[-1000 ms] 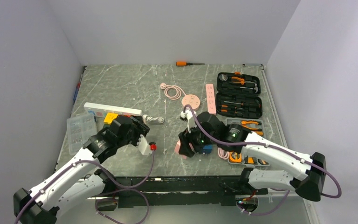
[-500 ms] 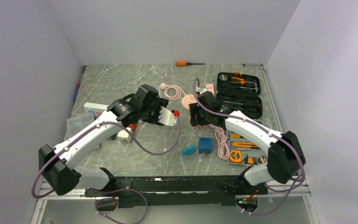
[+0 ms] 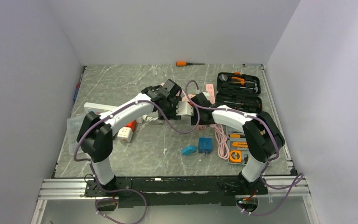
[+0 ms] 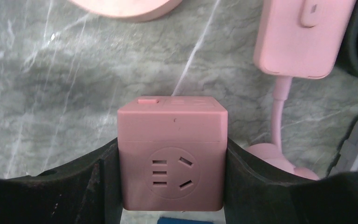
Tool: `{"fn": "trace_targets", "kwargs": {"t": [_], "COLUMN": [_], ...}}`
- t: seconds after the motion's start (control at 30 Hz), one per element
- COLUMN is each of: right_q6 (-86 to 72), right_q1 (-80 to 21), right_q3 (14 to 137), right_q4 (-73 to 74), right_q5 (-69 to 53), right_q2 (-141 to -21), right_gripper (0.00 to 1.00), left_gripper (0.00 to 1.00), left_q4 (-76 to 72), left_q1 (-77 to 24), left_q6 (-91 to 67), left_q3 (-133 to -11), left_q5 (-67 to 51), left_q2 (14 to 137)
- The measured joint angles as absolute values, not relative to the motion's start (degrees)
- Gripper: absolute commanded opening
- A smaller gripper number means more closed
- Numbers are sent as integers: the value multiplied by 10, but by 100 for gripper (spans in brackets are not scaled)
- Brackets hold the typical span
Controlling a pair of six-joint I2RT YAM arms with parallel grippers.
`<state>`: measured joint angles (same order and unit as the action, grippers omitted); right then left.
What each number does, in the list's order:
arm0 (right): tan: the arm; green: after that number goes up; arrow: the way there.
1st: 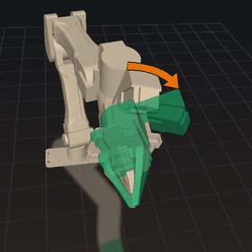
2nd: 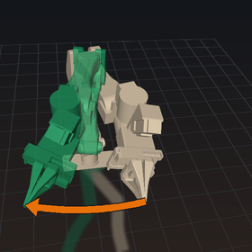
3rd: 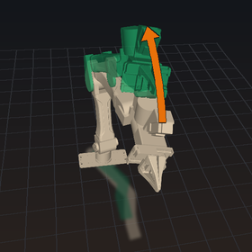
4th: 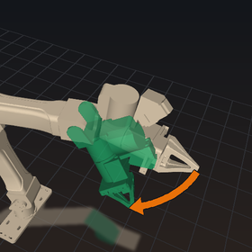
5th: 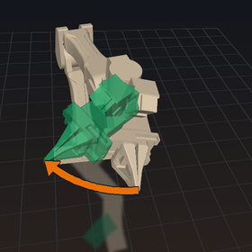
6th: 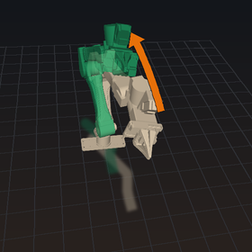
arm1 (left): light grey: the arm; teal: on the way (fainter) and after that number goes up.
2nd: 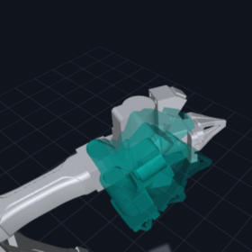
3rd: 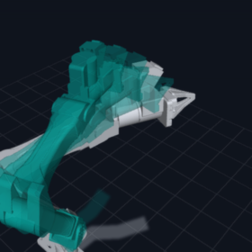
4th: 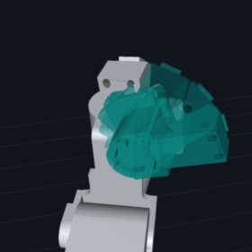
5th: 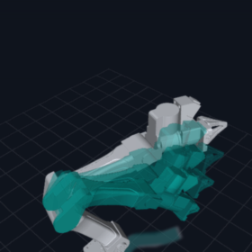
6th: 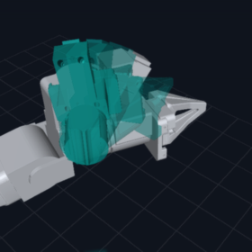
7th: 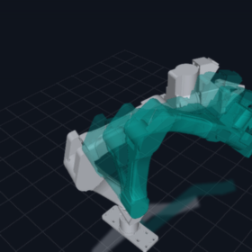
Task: Pull the plug off the socket
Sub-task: Place the plug at the center of the board.
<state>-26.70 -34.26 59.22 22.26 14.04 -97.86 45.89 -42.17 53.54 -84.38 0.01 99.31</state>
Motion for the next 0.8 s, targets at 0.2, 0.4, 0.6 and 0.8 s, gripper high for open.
{"fn": "trace_targets", "kwargs": {"t": [0.2,0.4,0.6,0.8], "right_q6": [-288,-304,-311,-301], "right_q1": [-324,-321,-315,-293], "right_q3": [593,582,588,621], "right_q4": [207,194,211,261], "right_q5": [149,129,119,134], "right_q2": [-981,-948,-859,-816], "right_gripper": [51,93,100,100], "left_gripper": [0,0,0,0], "left_q4": [452,443,403,371], "left_q1": [-424,-426,-428,-437], "left_q6": [451,408,381,369], "left_q3": [-851,-849,-866,-896], "left_q5": [-25,-58,-95,-137], "left_q2": [1049,1057,1089,1094]}}
